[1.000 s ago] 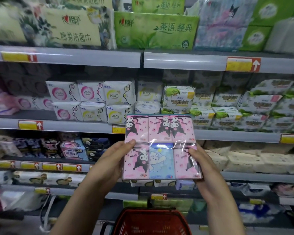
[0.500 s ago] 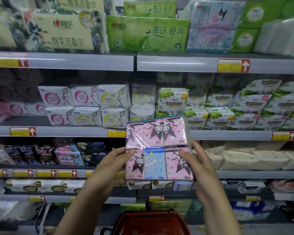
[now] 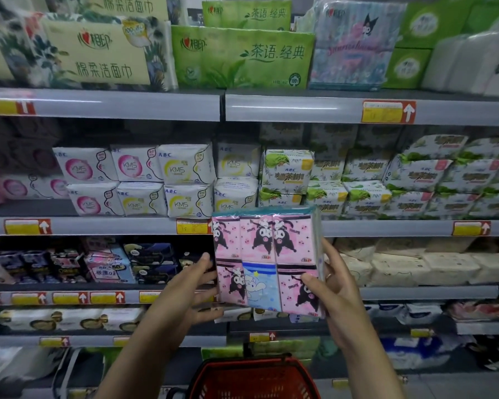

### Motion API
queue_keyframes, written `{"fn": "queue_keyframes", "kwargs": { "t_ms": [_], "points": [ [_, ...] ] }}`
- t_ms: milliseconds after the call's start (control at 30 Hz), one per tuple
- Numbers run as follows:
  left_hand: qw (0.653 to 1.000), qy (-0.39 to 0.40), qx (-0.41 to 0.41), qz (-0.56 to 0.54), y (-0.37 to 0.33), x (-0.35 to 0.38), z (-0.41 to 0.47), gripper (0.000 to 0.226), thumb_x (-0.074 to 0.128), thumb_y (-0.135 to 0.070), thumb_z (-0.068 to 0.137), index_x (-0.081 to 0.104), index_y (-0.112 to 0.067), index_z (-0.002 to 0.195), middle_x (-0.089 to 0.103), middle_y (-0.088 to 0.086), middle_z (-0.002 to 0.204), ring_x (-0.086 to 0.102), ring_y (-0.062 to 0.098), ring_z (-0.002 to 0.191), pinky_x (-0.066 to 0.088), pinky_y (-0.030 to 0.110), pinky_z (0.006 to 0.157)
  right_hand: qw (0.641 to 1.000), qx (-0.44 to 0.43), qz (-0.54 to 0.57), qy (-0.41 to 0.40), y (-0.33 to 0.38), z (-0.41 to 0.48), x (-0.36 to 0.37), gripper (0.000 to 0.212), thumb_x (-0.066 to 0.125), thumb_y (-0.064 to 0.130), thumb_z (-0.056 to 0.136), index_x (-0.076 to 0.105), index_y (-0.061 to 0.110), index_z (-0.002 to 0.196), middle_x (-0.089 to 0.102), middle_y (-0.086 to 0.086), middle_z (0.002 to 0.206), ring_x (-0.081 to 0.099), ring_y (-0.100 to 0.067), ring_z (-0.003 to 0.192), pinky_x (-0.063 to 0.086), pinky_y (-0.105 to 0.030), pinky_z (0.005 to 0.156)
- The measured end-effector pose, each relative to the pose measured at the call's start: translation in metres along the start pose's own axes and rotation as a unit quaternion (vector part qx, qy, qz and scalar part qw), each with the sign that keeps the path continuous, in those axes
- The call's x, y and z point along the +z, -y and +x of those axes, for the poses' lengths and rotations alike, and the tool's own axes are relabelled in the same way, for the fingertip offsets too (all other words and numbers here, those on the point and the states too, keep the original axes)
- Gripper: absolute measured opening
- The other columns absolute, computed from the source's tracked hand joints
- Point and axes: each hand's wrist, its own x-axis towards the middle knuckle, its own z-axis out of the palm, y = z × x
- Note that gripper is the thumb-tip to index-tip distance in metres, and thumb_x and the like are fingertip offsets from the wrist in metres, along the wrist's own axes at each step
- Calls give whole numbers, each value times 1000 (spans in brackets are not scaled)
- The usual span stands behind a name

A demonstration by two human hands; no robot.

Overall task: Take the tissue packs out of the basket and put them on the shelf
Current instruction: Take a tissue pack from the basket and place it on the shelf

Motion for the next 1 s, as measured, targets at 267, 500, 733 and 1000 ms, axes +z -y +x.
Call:
{"fn": "queue_keyframes", "kwargs": {
  "t_ms": [267, 500, 733, 1000],
  "points": [
    [999, 37, -31, 25, -8, -11, 0, 58, 40, -64, 75, 57, -25, 113, 71, 6, 109, 71, 33, 95, 57, 49, 77, 998, -17, -35, 47, 3, -3, -11, 81, 88, 55, 43, 52, 61, 115, 51, -2, 137, 59, -24, 117, 49, -54, 94],
    [997, 72, -10, 18, -6, -3, -5, 64, 34, -68, 71, 58, -27, 113, 71, 12, 107, 72, 33, 89, 58, 41, 69, 990, -29, -77, 117, 19, -2, -19, 66, 76, 30, 55, 56, 60, 110, 60, 4, 125, 63, -15, 110, 55, -28, 79],
    [996, 88, 17, -10, -5, 2, -9, 57, 36, -64, 71, 59, -26, 106, 76, 6, 89, 73, 33, 86, 60, 39, 66, 959, -31, -236, 151, 33, 5, -30, 84, 73, 68, 61, 31, 60, 133, 40, 22, 144, 44, -3, 130, 43, -44, 105],
    [995, 64, 67, -40, -14, 3, -10, 57, 36, -59, 78, 56, -24, 118, 63, 8, 118, 72, 31, 90, 61, 37, 72, 941, -66, -321, 81, 31, 14, -35, 71, 68, 57, 68, 37, 56, 132, 47, 32, 134, 43, 6, 126, 42, -38, 106]
  ]
}}
